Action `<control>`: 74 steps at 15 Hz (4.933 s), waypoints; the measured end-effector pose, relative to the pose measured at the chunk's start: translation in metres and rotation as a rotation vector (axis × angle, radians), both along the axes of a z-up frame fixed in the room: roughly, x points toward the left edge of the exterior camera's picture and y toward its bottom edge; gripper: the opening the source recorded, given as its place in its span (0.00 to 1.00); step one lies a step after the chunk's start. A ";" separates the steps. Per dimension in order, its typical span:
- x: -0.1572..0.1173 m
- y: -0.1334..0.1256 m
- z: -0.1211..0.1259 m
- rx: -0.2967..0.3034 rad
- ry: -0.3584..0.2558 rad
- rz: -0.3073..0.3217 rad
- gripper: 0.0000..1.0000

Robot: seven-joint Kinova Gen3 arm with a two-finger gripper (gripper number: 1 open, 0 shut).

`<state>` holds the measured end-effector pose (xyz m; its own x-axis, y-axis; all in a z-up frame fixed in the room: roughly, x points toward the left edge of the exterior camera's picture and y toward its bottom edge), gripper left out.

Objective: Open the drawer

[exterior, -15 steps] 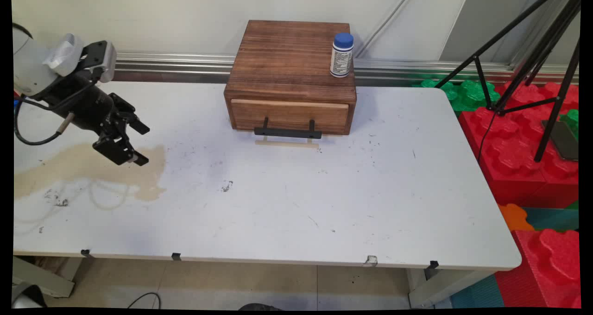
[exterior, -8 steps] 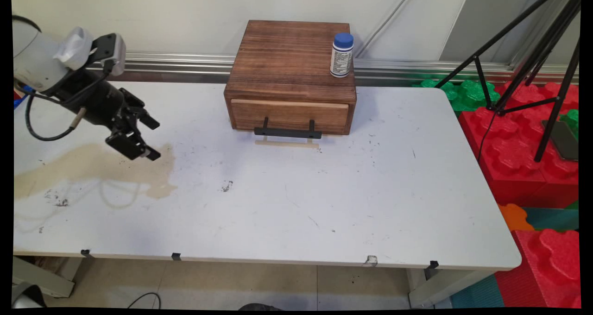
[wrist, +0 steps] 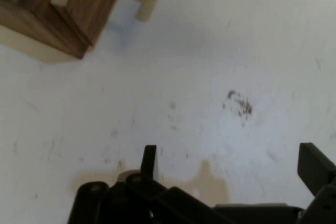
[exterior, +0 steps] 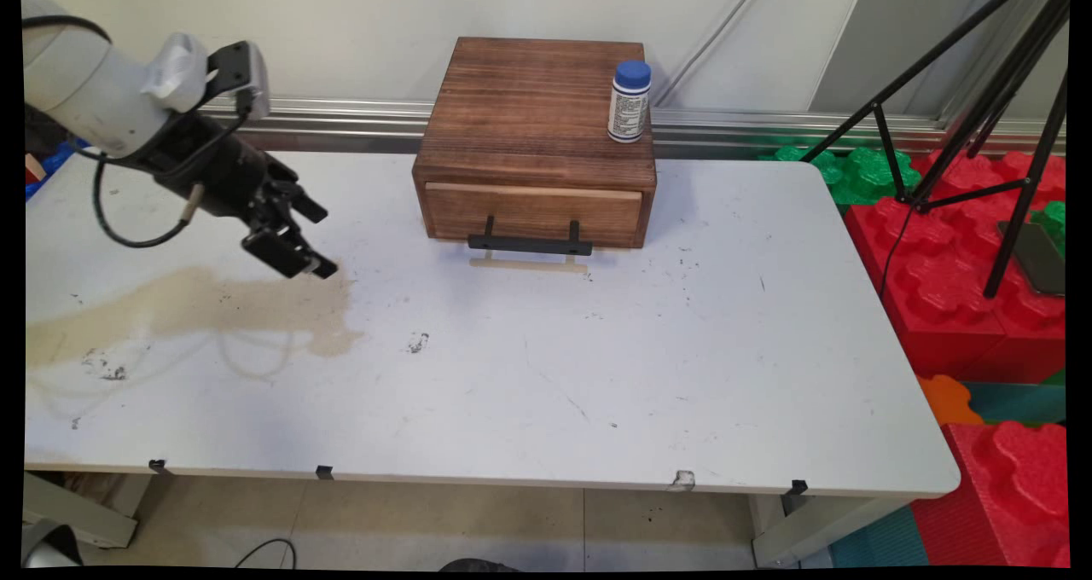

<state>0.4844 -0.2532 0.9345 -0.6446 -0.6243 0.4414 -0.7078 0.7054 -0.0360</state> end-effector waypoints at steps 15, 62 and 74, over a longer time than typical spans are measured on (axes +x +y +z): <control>-0.078 -0.040 -0.002 -0.099 0.034 0.105 1.00; -0.191 -0.155 -0.140 -0.095 -0.069 -0.014 1.00; -0.206 -0.131 -0.138 -0.034 -0.076 -0.007 1.00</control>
<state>0.2781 -0.3838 0.7969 -0.6813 -0.6050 0.4121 -0.6973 0.7077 -0.1138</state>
